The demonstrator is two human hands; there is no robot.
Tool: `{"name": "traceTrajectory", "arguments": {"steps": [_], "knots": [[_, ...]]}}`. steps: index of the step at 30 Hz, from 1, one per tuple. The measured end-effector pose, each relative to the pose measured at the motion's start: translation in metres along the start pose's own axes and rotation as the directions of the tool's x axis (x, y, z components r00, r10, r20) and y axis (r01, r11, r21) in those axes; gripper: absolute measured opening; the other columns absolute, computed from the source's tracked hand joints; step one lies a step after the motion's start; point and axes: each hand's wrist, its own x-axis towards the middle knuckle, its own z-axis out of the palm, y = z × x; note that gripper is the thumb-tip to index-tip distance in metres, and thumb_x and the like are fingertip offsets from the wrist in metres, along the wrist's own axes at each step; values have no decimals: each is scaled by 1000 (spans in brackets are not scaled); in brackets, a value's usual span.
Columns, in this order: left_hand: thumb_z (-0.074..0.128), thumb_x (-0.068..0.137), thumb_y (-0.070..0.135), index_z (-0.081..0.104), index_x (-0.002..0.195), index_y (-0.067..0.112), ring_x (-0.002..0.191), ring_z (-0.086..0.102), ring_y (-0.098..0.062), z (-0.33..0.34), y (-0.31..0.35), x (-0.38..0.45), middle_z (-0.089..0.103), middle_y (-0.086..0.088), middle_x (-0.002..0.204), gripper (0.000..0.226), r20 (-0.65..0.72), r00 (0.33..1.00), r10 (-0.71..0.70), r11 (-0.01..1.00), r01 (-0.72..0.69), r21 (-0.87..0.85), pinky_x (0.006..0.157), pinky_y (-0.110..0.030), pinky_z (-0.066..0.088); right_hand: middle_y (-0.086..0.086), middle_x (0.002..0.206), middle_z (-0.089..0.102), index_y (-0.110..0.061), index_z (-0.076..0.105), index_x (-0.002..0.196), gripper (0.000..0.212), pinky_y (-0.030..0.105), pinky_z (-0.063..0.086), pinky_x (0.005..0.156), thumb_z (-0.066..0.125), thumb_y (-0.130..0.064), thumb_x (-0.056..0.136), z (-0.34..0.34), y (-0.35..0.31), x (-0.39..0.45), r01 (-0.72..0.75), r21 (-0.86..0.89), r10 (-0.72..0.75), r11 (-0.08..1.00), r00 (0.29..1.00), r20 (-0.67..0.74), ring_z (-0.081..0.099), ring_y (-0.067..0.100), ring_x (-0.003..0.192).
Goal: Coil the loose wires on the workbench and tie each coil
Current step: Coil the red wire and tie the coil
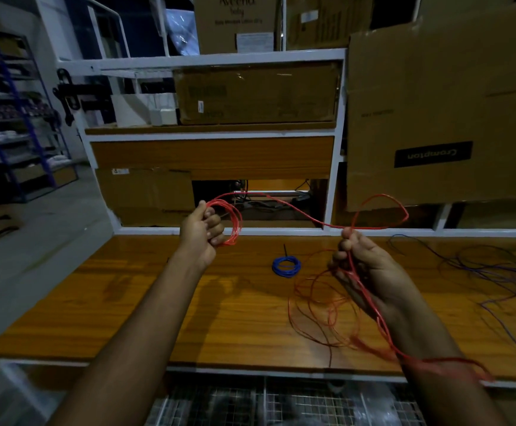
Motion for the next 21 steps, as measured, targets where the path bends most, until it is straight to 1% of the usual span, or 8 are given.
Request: {"name": "traceTrajectory", "arguments": {"steps": [4, 8, 10, 12, 14, 17, 19, 21], "knots": [[35, 106, 39, 40, 69, 21, 39, 22, -6, -11, 13, 3, 29, 9, 50, 41, -35, 999, 26, 1000, -26, -5, 36, -20, 19, 0, 80, 61, -17, 65, 94, 26, 29, 52, 73, 41, -12, 102, -19, -11, -4, 5, -82, -5, 997, 1000, -3, 63, 14, 77], [34, 106, 39, 41, 69, 21, 40, 23, -6, -11, 18, 2, 29, 9, 50, 42, -67, 997, 48, 999, -48, 10, 36, -20, 18, 0, 75, 59, -17, 63, 89, 20, 33, 50, 76, 44, -13, 94, -25, -9, -7, -6, -26, 8, 1000, 995, 98, 62, 16, 79], [34, 106, 39, 41, 69, 21, 39, 23, -6, -13, 18, 3, 29, 9, 49, 42, -72, 996, 52, 999, -52, -7, 37, -20, 18, -2, 76, 57, -19, 61, 89, 6, 34, 53, 77, 61, -13, 87, -26, -6, -7, 14, 12, -15, 1000, 985, 171, 63, 15, 79], [34, 107, 39, 40, 68, 21, 38, 22, -6, -18, 18, 5, 29, 10, 48, 42, -76, 996, 47, 998, -49, -35, 37, -20, 18, -4, 76, 57, -21, 60, 91, 35, 34, 53, 81, 84, -14, 67, -30, -10, -9, 45, 23, -49, 999, 982, 185, 63, 12, 79], [33, 107, 38, 39, 68, 21, 36, 22, -6, -24, 18, 6, 29, 10, 46, 42, -84, 996, 43, 997, -48, -62, 37, -20, 17, -6, 75, 56, -22, 61, 91, 33, 29, 52, 79, 83, -14, 67, -33, -14, -11, 65, 68, -72, 996, 991, 109, 59, 8, 73], [33, 107, 38, 38, 68, 21, 36, 22, -6, -29, 22, 5, 29, 10, 46, 42, -100, 994, 42, 995, -51, -90, 38, -21, 16, -8, 70, 47, -18, 59, 100, 9, 15, 41, 52, 52, -20, 93, -44, -17, -5, 49, 101, -33, 994, 988, -148, 42, 2, 53], [34, 107, 38, 39, 68, 21, 37, 21, -6, -29, 25, 4, 29, 10, 47, 42, -103, 993, 52, 993, -62, -98, 38, -20, 16, -6, 66, 45, -11, 57, 109, 20, 14, 34, 41, 43, -21, 102, -60, -9, 5, -2, -37, -11, 999, 943, -332, 37, 3, 47], [34, 107, 38, 39, 68, 21, 39, 22, -6, -27, 27, 2, 29, 9, 48, 42, -98, 993, 59, 992, -69, -101, 38, -20, 17, -1, 70, 46, -7, 58, 111, 22, 17, 35, 41, 42, -21, 105, -76, 6, 14, -81, -295, -62, 952, 893, -446, 38, 7, 51]]}}
